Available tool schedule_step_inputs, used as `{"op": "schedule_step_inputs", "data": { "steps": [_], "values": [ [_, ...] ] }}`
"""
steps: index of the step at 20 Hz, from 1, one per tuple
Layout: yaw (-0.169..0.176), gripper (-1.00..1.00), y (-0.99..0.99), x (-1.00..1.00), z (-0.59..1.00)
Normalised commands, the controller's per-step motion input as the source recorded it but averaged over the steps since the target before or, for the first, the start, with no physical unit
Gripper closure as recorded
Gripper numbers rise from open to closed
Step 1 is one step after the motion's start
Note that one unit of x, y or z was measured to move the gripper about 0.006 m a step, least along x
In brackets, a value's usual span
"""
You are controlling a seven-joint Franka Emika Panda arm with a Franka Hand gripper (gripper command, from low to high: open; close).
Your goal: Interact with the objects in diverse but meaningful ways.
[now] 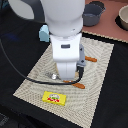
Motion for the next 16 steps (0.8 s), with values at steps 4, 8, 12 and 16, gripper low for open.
{"op": "schedule_step_inputs", "data": {
  "steps": [4,8,12,16],
  "values": [
    [0.000,-1.00,0.52,0.00,-0.14],
    [0.000,-1.00,0.51,-0.11,-0.15],
    [0.000,-1.00,0.35,-0.05,-0.18],
    [0.000,-1.00,0.11,-0.04,-0.22]
  ]
}}
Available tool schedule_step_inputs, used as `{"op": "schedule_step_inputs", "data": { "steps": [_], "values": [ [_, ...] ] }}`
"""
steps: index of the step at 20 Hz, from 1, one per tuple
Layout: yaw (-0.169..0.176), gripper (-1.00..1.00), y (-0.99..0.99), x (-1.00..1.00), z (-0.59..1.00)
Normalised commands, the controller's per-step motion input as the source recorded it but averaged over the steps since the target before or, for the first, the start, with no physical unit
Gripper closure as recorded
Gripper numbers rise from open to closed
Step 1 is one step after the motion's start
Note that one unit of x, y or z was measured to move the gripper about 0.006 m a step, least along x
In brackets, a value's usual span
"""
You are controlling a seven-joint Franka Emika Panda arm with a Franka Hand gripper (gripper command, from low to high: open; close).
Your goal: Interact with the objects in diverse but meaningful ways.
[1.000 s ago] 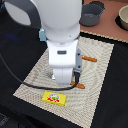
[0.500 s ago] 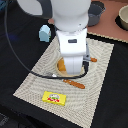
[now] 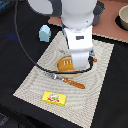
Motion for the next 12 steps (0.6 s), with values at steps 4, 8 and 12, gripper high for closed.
{"op": "schedule_step_inputs", "data": {
  "steps": [4,8,12],
  "values": [
    [0.000,-1.00,0.09,-0.13,-0.28],
    [0.000,-1.00,0.01,-0.19,-0.29],
    [0.000,-1.00,0.15,-0.20,-0.28]
  ]
}}
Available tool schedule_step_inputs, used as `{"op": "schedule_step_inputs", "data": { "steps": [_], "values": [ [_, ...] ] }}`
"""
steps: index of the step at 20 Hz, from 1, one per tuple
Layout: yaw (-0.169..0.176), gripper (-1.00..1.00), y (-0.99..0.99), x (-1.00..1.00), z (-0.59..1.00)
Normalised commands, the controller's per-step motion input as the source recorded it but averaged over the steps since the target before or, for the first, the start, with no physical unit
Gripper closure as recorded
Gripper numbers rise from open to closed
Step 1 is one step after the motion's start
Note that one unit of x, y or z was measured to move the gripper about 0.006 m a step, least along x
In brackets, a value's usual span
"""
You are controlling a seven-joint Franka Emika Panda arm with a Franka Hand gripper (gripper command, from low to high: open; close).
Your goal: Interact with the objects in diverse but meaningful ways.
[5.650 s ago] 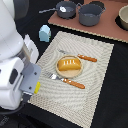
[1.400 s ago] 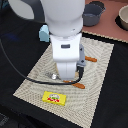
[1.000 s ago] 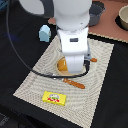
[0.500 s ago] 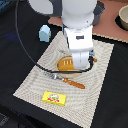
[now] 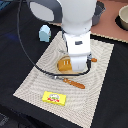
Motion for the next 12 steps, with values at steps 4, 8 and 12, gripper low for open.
{"op": "schedule_step_inputs", "data": {
  "steps": [4,8,12],
  "values": [
    [0.000,-1.00,0.24,-0.19,-0.26],
    [0.000,-1.00,0.27,-0.09,-0.21],
    [0.000,-1.00,0.30,-0.04,-0.16]
  ]
}}
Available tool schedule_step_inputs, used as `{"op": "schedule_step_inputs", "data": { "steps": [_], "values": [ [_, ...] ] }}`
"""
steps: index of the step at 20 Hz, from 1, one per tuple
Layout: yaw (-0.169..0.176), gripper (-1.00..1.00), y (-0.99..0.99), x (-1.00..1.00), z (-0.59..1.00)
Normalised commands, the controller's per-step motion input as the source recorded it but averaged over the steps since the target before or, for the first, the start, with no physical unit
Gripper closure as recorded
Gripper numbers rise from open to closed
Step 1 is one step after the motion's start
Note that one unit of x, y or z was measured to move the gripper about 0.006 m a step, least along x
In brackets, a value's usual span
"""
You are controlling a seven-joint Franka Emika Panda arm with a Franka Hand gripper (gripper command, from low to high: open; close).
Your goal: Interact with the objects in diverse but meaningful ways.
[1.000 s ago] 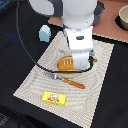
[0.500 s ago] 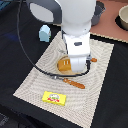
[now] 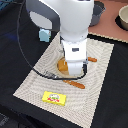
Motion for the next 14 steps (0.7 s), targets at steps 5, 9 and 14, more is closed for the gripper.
{"op": "schedule_step_inputs", "data": {
  "steps": [5,9,14],
  "values": [
    [0.000,-1.00,0.21,-0.02,-0.16],
    [0.000,-1.00,0.08,-0.01,-0.14],
    [0.000,-1.00,0.00,0.00,-0.15]
  ]
}}
